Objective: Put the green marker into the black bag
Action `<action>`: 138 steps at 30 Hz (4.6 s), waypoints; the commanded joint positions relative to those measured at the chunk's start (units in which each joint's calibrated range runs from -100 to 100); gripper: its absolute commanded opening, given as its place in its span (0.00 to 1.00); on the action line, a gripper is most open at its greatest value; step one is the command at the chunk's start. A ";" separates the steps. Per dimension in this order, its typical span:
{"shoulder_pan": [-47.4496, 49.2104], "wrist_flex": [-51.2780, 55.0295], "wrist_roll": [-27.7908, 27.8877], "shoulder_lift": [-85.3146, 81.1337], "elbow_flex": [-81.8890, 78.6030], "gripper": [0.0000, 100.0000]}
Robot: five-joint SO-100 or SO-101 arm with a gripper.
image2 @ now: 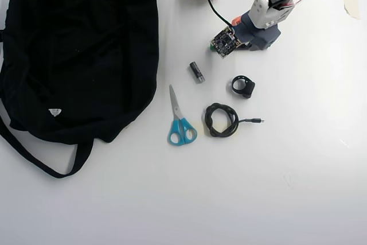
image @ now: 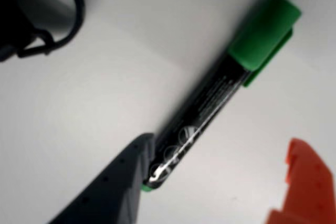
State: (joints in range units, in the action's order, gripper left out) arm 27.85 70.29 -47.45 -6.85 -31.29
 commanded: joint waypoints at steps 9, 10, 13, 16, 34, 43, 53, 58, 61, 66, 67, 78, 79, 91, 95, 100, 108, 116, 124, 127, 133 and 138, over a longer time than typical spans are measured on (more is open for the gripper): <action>-0.02 -7.76 -24.24 4.53 -1.06 0.32; -0.02 -8.19 -24.18 4.94 -1.06 0.32; 0.13 -8.27 -24.18 5.19 -1.06 0.32; 0.65 -8.36 -24.34 5.19 -1.06 0.32; 6.18 -11.55 -31.00 5.19 -3.39 0.32; 5.14 -15.77 -29.95 5.19 -6.81 0.32; 1.62 -16.28 -27.07 7.02 -6.99 0.32; 1.62 -16.28 -27.07 7.35 -7.08 0.32; 1.70 -16.28 -27.07 7.35 -7.08 0.32; 1.92 -16.28 -27.07 7.35 -7.17 0.27; 1.92 -16.28 -27.07 7.35 -7.17 0.24; 1.70 -16.20 -27.07 7.35 -7.79 0.15; 1.70 -16.20 -27.07 7.35 -7.79 0.15; 1.55 -16.20 -27.07 7.35 -7.88 0.12; 1.55 -16.20 -27.07 7.26 -7.88 0.03; 1.47 -16.20 -27.07 7.26 -7.88 0.02; 1.47 -15.59 -27.07 6.19 -7.79 0.02; 1.47 -14.39 -25.91 5.94 -4.83 0.02; 1.55 6.20 -21.72 5.94 10.27 0.02; 1.02 11.80 -19.15 5.94 14.04 0.02; -2.04 16.28 -9.03 4.69 17.09 0.02; -8.92 17.40 1.41 -0.54 15.93 0.02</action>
State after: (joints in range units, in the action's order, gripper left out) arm 23.59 86.17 -47.40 -1.95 -16.82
